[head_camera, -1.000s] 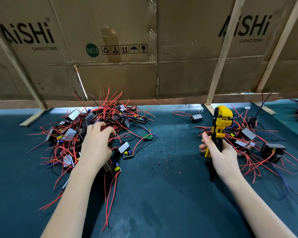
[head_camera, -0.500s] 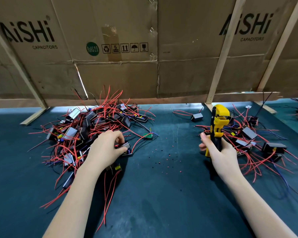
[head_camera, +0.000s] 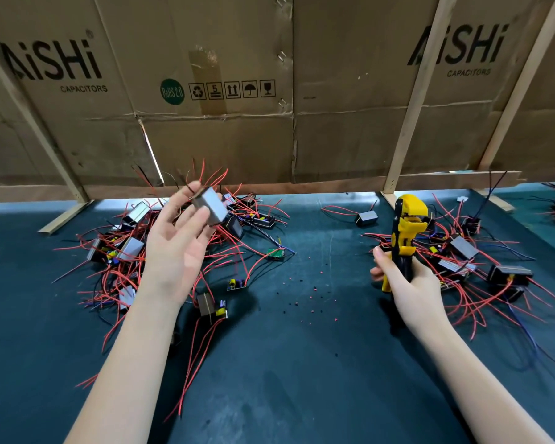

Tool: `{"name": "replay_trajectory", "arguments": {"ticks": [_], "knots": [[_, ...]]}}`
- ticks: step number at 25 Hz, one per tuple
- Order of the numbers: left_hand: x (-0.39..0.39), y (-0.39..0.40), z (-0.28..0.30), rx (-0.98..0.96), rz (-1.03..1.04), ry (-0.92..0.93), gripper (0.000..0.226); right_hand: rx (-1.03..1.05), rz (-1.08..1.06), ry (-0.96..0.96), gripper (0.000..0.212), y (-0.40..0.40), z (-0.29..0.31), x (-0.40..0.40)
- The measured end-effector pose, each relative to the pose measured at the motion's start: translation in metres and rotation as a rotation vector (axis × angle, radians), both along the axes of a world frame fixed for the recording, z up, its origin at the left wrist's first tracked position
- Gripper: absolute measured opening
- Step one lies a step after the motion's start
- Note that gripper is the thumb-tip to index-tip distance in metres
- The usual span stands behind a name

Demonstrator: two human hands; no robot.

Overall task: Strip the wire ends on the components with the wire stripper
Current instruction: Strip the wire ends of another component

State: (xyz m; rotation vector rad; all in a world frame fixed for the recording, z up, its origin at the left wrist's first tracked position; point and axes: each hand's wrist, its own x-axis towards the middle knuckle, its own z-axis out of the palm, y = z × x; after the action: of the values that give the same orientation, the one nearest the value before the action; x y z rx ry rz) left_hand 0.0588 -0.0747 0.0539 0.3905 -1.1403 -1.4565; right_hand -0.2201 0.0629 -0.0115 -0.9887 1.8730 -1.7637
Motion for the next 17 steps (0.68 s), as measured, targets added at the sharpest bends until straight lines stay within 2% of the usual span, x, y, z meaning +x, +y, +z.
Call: {"name": "replay_trajectory", "arguments": {"ticks": [2,3,5,8,10,11,13,15,17], "knots": [[0.004,0.004,0.004,-0.081,-0.162,0.073,0.04,-0.004,0.0,0.0,0.031,0.0,0.0,0.0],[0.004,0.008,0.004,-0.13,-0.205,0.002,0.04,-0.008,0.004,0.003,0.028,0.0,0.0,0.0],[-0.001,0.016,0.001,-0.256,-0.228,-0.341,0.039,-0.017,0.015,0.016,0.026,0.0,0.0,0.002],[-0.021,0.028,-0.016,-0.473,-0.291,-1.021,0.035,-0.013,0.034,0.044,0.026,0.002,0.0,0.002],[-0.032,0.033,-0.026,-0.625,-0.237,-1.322,0.033,-0.005,0.057,0.061,0.024,0.002,0.0,0.002],[-0.035,0.035,-0.028,-0.639,-0.223,-1.362,0.029,0.005,0.066,0.078,0.021,0.002,0.0,0.002],[-0.039,0.036,-0.031,-0.607,-0.19,-1.331,0.019,0.03,0.068,0.116,0.021,0.001,0.001,0.003],[-0.043,0.036,-0.034,-0.598,-0.084,-1.303,0.014,0.054,0.057,0.122,0.03,0.0,0.001,0.006],[-0.047,0.04,-0.035,-0.53,-0.002,-1.221,0.034,0.101,0.056,0.121,0.051,0.0,0.002,0.012]]}}
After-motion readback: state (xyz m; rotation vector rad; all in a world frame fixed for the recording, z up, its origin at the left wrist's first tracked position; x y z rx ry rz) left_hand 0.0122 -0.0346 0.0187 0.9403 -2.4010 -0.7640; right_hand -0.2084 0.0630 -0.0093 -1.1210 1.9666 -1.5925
